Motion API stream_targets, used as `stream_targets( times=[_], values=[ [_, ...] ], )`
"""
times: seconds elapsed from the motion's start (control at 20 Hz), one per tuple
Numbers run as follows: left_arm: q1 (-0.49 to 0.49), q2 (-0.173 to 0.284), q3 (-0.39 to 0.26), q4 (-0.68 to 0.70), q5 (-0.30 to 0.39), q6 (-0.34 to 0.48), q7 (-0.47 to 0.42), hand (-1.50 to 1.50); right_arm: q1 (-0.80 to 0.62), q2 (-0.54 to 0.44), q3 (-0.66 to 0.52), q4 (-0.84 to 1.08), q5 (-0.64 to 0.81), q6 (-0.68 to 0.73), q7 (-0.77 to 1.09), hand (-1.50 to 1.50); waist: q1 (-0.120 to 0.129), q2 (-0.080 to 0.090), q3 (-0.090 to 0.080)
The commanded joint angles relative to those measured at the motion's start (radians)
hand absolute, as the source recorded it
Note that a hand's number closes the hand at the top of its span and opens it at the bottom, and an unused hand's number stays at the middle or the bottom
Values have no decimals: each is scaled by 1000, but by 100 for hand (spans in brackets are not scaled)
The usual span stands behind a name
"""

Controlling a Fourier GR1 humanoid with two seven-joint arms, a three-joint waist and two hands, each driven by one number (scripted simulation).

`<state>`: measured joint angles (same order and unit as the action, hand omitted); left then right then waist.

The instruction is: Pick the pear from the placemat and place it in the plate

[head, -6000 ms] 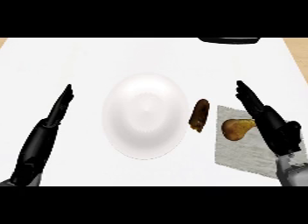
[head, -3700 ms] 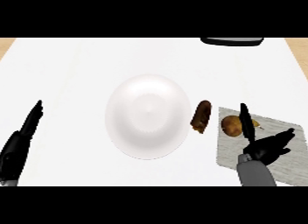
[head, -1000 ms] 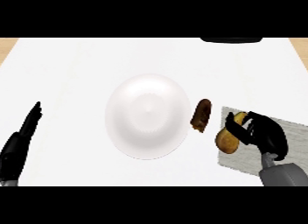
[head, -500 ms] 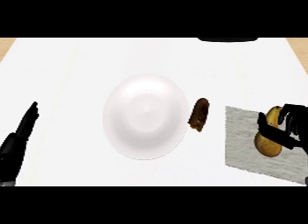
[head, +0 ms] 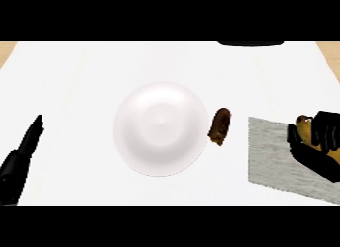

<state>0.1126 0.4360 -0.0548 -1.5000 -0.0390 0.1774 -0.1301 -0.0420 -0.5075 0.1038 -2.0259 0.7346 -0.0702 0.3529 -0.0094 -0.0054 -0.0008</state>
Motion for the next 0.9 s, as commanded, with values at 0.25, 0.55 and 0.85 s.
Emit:
stream_targets(
  times=[0.25, 0.55, 0.85],
  values=[
    [-11, -9, 42, 33, -10, -34, -30, 0, -212, 138, 172, -135, 15, 165, 173, 150, 17, 5, 0],
    [-55, -18, 43, 23, -9, -66, 30, 0, -453, 364, 308, 16, 131, 214, 389, 150, 20, 5, 0],
    [-32, -36, 40, 38, -32, -69, -14, 0, -609, 502, 341, 346, 142, 131, 416, 150, 29, 7, 0]
  ],
)
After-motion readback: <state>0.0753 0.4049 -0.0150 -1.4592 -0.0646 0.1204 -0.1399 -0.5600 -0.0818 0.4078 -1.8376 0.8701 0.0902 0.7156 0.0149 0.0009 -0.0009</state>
